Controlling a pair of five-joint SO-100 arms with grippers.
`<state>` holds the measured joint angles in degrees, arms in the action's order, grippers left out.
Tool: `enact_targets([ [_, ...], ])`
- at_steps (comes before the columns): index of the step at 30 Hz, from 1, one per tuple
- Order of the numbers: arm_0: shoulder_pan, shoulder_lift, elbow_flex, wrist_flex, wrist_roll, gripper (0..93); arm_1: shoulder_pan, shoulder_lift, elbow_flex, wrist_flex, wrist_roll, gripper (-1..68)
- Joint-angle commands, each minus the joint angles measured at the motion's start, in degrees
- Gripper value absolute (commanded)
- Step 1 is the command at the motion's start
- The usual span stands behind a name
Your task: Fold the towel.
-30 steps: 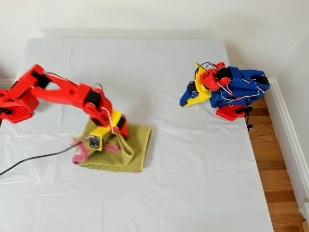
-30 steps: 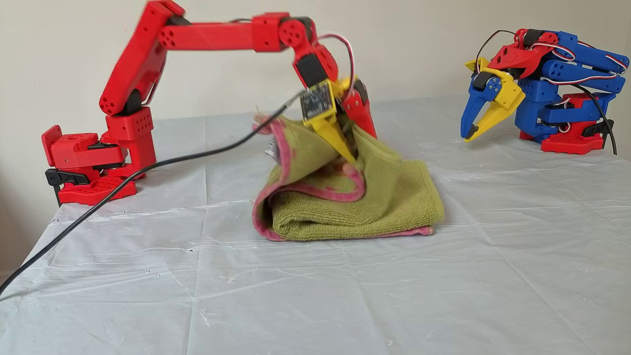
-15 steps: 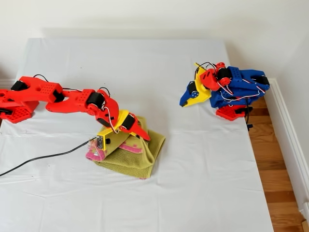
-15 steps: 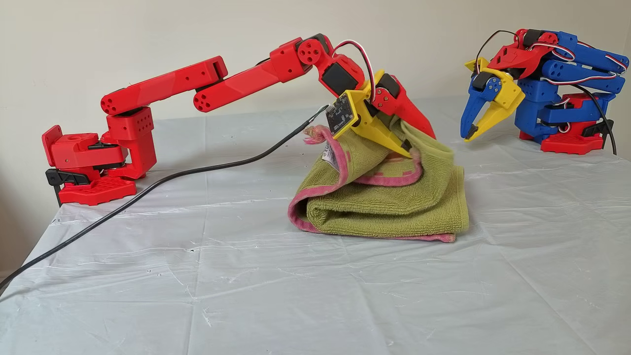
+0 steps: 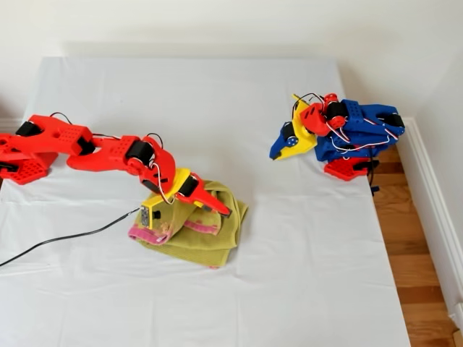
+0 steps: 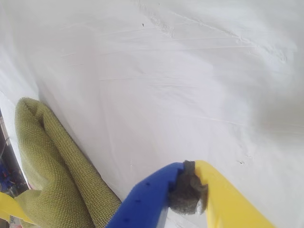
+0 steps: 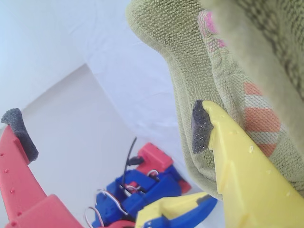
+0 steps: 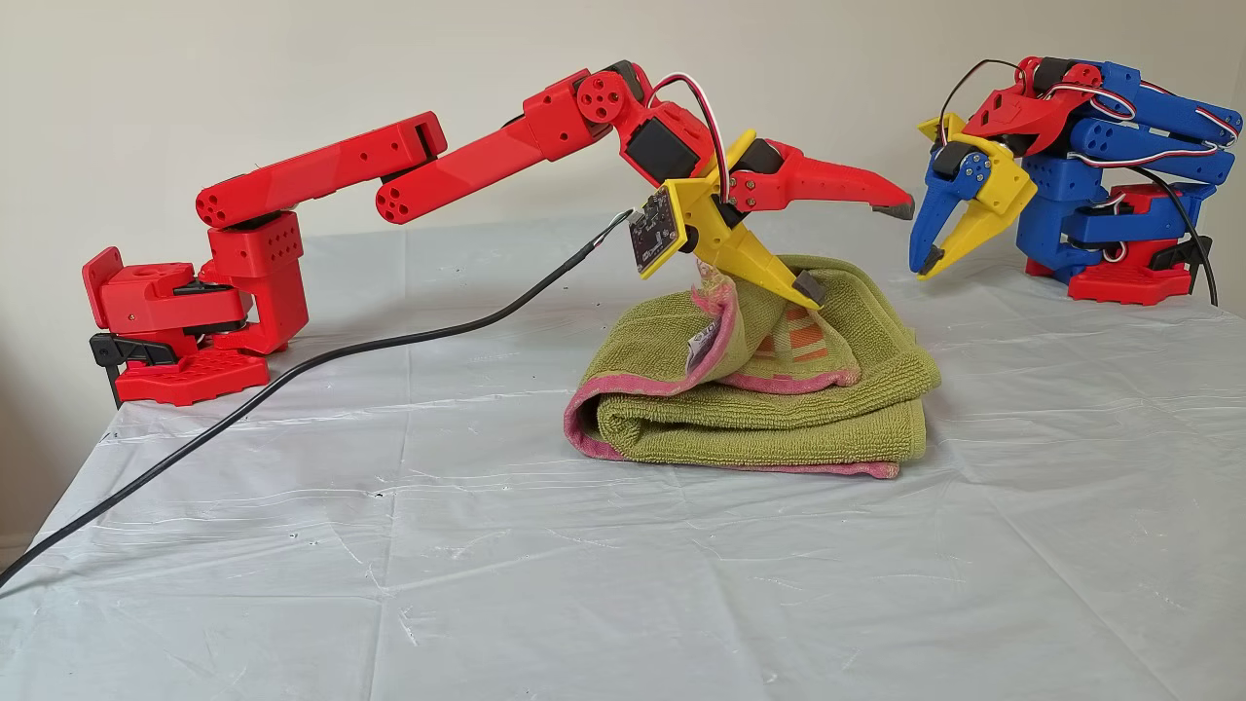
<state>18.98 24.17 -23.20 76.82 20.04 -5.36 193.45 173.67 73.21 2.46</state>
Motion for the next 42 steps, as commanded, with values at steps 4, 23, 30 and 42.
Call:
enact_targets([
  [4, -1.7, 8.9, -4.6, -4.0, 7.6, 66.3, 0.4, 4.7, 0.2, 0.2, -0.4, 0.1],
  [23, -3.0, 24.6, -4.6, -14.8, 30.1, 18.3, 0.4, 4.7, 0.2, 0.2, -0.4, 0.1],
  [30, -4.7, 33.2, 0.5, -12.5, 32.4, 1.4, 0.4, 4.7, 0.2, 0.2, -0.4, 0.1],
  [42, -16.9, 38.2, -4.7, 30.9, 33.0, 1.5, 0.4, 4.7, 0.2, 0.2, -0.4, 0.1],
])
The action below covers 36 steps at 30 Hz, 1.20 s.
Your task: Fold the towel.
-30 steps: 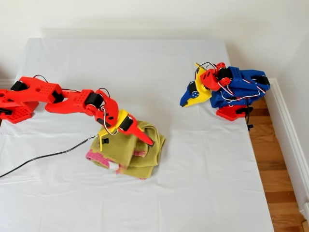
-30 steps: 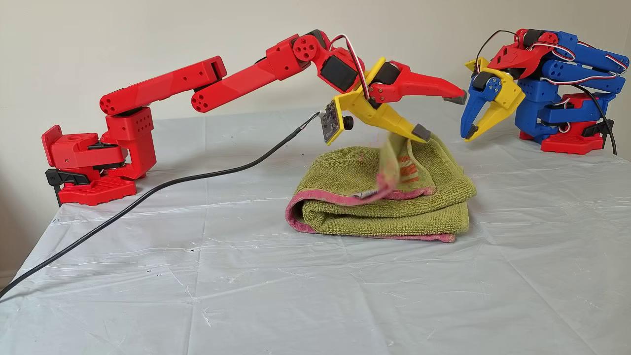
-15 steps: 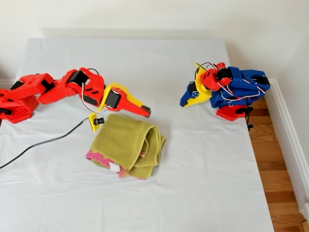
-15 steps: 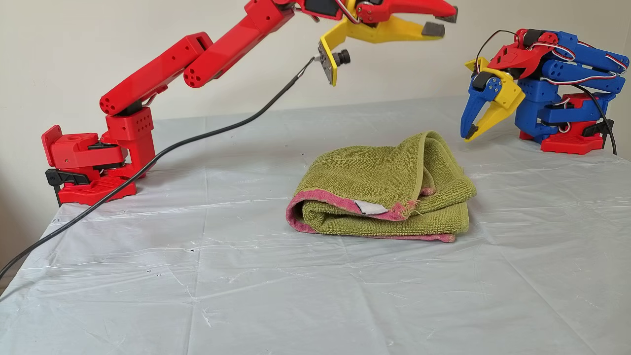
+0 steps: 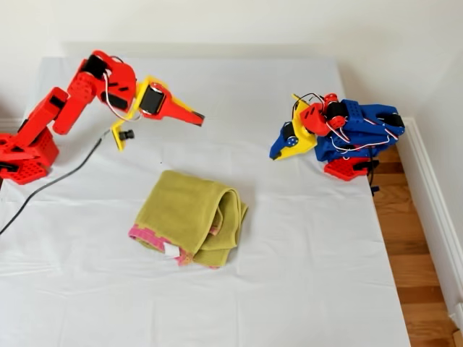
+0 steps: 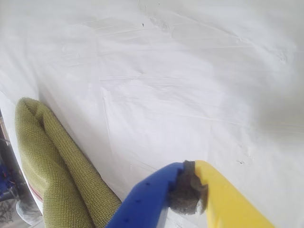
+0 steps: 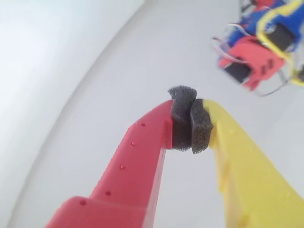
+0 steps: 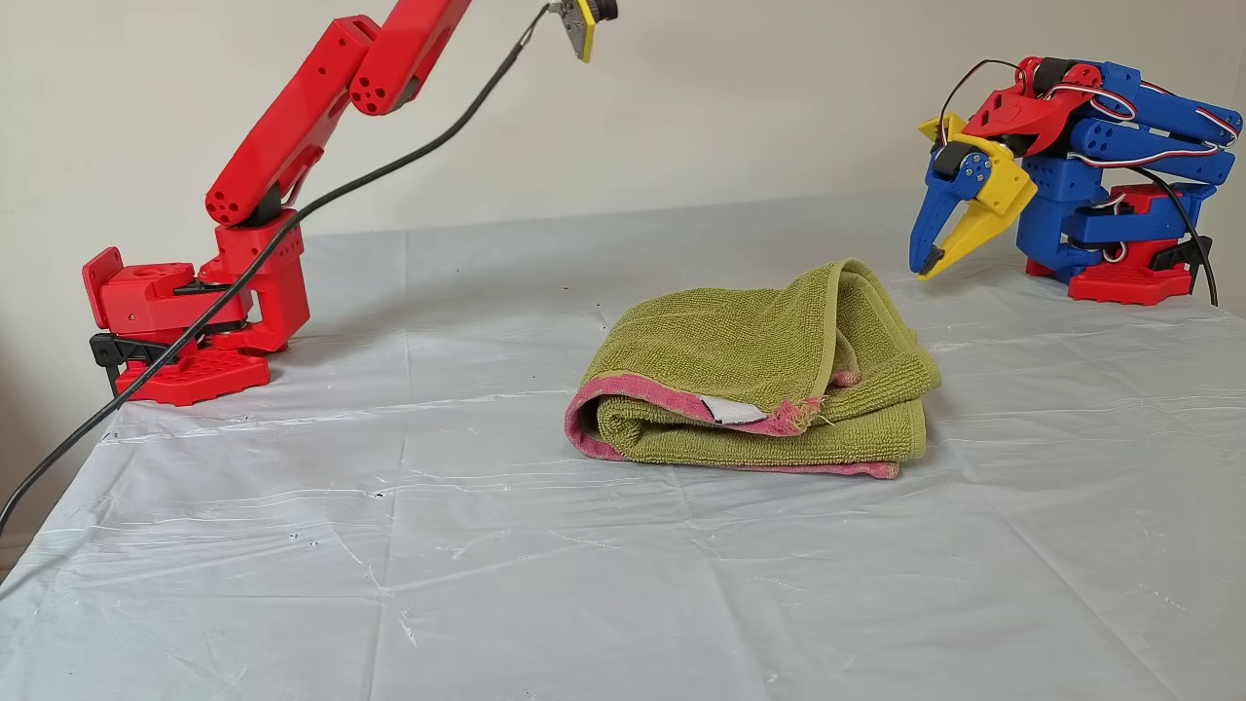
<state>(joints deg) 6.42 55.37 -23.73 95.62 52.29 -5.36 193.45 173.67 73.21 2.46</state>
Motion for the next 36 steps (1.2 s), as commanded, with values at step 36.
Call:
enact_targets([
  [36, -8.4, 125.5, 181.1, -52.1, -5.2, 1.4, 0.4, 4.7, 0.2, 0.2, -0.4, 0.1],
])
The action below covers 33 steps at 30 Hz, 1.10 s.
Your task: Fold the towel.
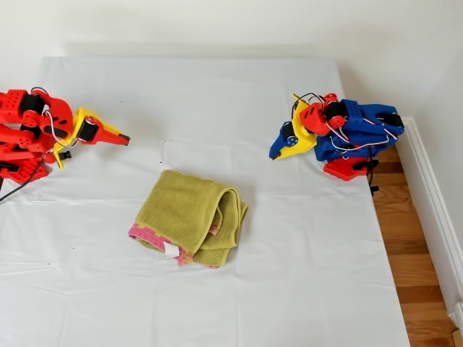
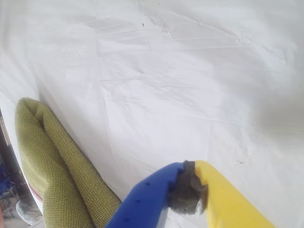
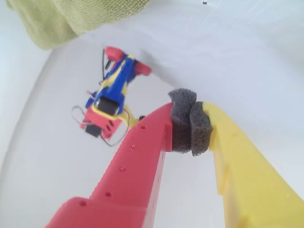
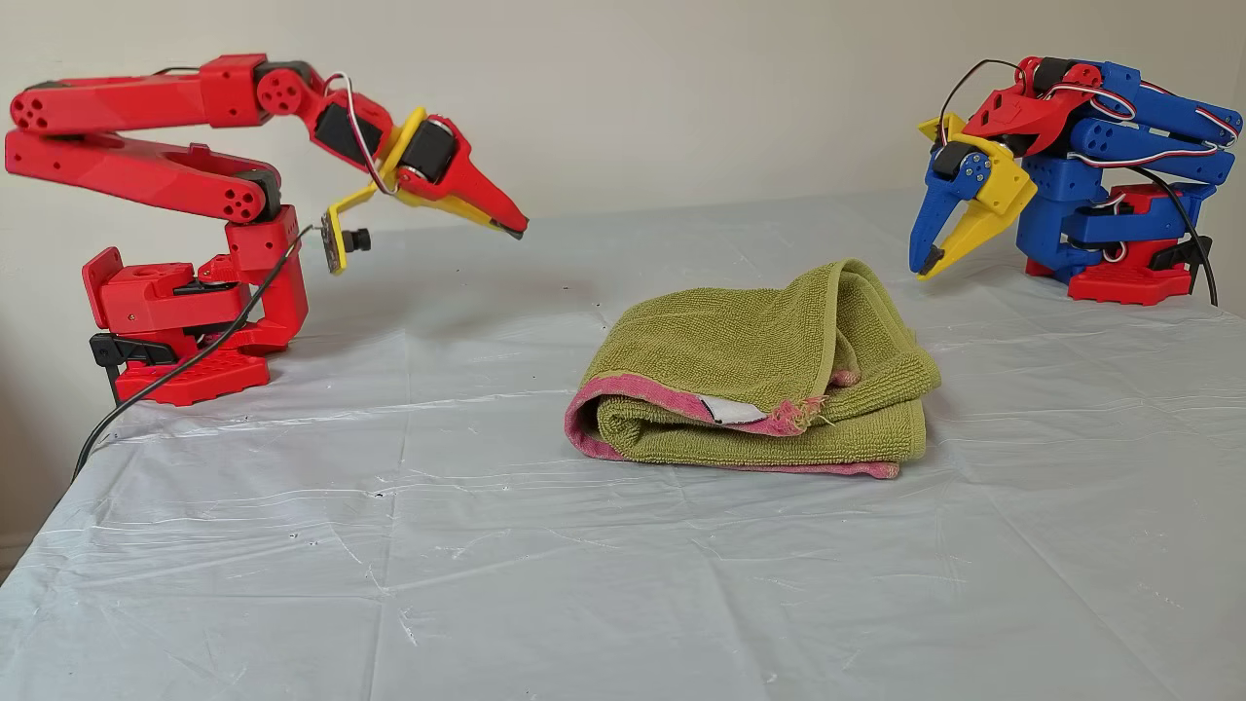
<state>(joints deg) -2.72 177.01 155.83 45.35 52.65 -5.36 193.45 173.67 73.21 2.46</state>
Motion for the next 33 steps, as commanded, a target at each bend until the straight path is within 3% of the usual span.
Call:
enact_targets([
  [1, 0.6, 3.9, 2.6, -2.3, -8.5, 1.5, 0.4, 4.7, 0.2, 0.2, -0.4, 0.1],
  [4, 0.4, 3.7, 6.9, -5.3, -11.8, 1.5, 0.4, 4.7, 0.2, 0.2, -0.4, 0.1],
  [7, 0.8, 3.0, 8.8, -3.8, -24.9, 1.5, 0.4, 4.7, 0.2, 0.2, -0.4, 0.1],
  [10, 1.4, 3.8, 8.8, 4.7, -40.0, 1.5, 0.4, 4.7, 0.2, 0.2, -0.4, 0.1],
  [16, 0.1, 3.8, 8.8, 25.7, -56.8, 1.5, 0.4, 4.7, 0.2, 0.2, -0.4, 0.1],
  [18, -0.1, 3.8, 8.8, 31.4, -57.1, 1.5, 0.4, 4.7, 0.2, 0.2, -0.4, 0.1],
  [21, -0.8, 3.8, 8.8, 39.4, -50.8, 1.5, 0.4, 4.7, 0.2, 0.2, -0.4, 0.1],
  [23, -1.8, 3.8, 8.8, 45.1, -53.3, 1.5, 0.4, 4.7, 0.2, 0.2, -0.4, 0.1],
  [26, -0.3, 3.8, 8.8, 45.3, -58.9, 1.5, 0.4, 4.7, 0.2, 0.2, -0.4, 0.1],
  [33, -0.2, 3.8, 8.8, 45.7, -60.6, 2.0, 0.4, 4.7, 0.2, 0.2, -0.4, 0.1],
])
